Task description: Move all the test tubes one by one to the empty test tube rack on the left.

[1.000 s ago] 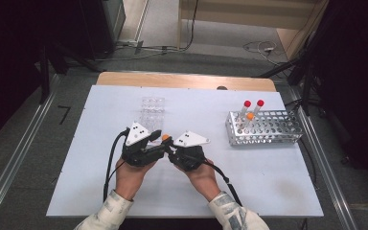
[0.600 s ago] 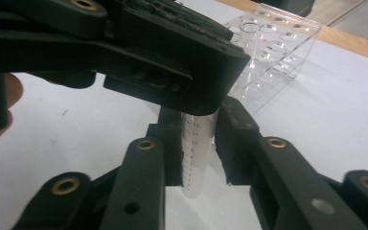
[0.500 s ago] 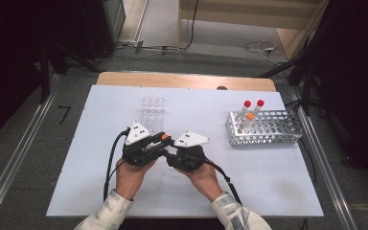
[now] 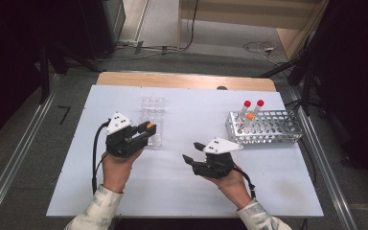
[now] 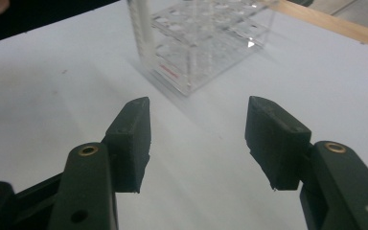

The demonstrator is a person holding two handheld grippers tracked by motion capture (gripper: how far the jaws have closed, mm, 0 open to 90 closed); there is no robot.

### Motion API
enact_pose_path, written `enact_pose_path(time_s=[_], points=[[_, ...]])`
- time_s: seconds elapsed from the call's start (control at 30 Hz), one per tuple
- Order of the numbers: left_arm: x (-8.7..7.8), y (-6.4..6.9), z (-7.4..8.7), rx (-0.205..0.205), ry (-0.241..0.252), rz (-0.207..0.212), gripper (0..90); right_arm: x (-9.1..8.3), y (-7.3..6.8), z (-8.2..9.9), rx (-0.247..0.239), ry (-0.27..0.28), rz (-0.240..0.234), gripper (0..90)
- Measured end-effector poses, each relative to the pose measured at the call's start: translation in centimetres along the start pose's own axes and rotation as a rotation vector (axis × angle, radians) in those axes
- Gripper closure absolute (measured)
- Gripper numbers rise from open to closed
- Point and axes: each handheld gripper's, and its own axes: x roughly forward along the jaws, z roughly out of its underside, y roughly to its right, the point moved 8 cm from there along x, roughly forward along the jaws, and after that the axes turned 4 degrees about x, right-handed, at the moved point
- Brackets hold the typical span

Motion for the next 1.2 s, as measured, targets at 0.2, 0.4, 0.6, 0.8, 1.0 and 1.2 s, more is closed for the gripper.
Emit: enact_pose_path(time_s=[0.2, 0.4, 0.6, 0.8, 1.0, 1.2], points=[[-0.4, -1.5, -2.4, 0.019, 0.012, -0.049, 70.4, -2.0, 2.0, 1.0, 0.043, 0.022, 0.035, 40.2], [0.5, -2.2, -4.2, 0.042, 0.018, -0.089, 70.4, -2.5, 2.6, 1.3, 0.055, 0.031, 0.047, 40.3], [2.3, -3.0, -4.3, 0.044, 0.006, -0.122, 70.3, -2.6, 2.7, 1.3, 0.058, 0.032, 0.049, 40.3], [3.5, -3.6, -3.9, 0.046, 0.003, -0.160, 70.3, -2.9, 3.0, 1.3, 0.068, 0.040, 0.056, 40.7], [4.3, -3.9, -3.1, 0.027, -0.006, -0.164, 70.3, -2.9, 3.1, 1.4, 0.073, 0.041, 0.056, 40.7], [4.9, -4.1, -1.7, 0.020, -0.027, -0.168, 70.2, -2.9, 3.2, 1.5, 0.075, 0.038, 0.060, 40.7]])
